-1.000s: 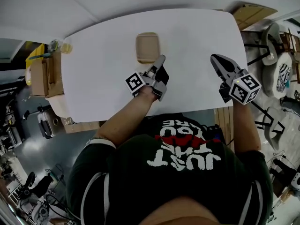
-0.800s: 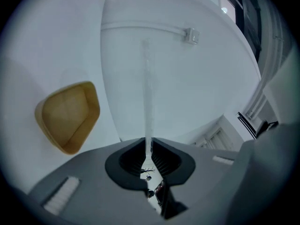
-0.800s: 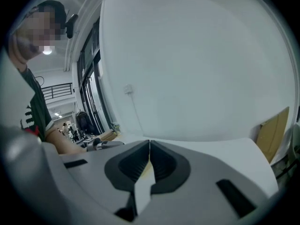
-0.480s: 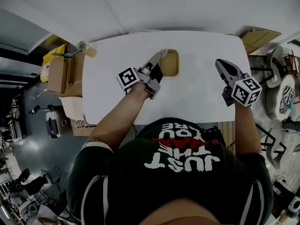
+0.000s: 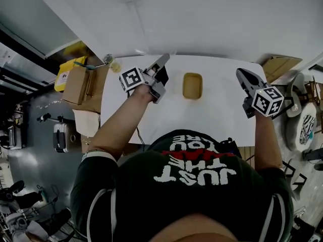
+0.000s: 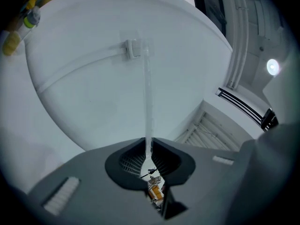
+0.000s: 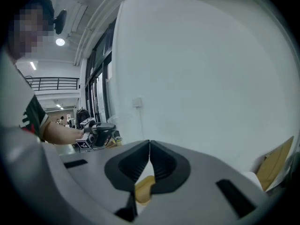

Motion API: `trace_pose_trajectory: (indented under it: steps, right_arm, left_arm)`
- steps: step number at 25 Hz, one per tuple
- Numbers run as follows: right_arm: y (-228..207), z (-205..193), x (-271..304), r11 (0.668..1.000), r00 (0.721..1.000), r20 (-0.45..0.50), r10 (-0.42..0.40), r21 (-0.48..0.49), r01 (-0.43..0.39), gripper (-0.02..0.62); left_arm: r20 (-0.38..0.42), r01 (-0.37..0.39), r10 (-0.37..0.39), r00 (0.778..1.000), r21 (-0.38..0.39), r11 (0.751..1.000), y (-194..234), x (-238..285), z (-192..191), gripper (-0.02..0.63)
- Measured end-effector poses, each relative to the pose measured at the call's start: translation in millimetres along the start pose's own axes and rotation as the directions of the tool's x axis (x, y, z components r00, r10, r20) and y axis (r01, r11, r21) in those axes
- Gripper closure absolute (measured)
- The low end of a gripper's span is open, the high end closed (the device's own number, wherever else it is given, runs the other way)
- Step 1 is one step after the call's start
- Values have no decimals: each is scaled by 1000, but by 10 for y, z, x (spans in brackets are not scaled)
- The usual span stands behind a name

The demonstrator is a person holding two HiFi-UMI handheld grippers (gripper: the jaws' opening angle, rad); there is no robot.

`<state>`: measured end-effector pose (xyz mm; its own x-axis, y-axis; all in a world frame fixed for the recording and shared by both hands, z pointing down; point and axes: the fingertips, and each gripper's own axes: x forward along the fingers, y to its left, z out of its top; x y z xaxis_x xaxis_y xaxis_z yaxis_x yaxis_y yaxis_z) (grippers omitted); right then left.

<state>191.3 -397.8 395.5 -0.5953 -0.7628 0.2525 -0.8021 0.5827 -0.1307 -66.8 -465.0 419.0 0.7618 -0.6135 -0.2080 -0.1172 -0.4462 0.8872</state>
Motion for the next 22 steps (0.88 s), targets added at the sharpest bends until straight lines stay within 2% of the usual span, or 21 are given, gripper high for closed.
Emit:
trace_pose_trajectory:
  steps: [5,10,22]
  right_arm:
    - [69,385,79,999,999,40,6,-45,-4,588]
    - [133,743,185,996,997,70,10,-88,-3,588]
    - [312,1662,268,983,988,153,16,-182,12,588]
  left_arm:
    - [3,22,-22,1000,102,995,-302,-8,426,568]
    - [12,40,-44,999,206,978,-598,-42,825,568]
    - [25,78,-95,995,389,918,-1411,-88,1511,568]
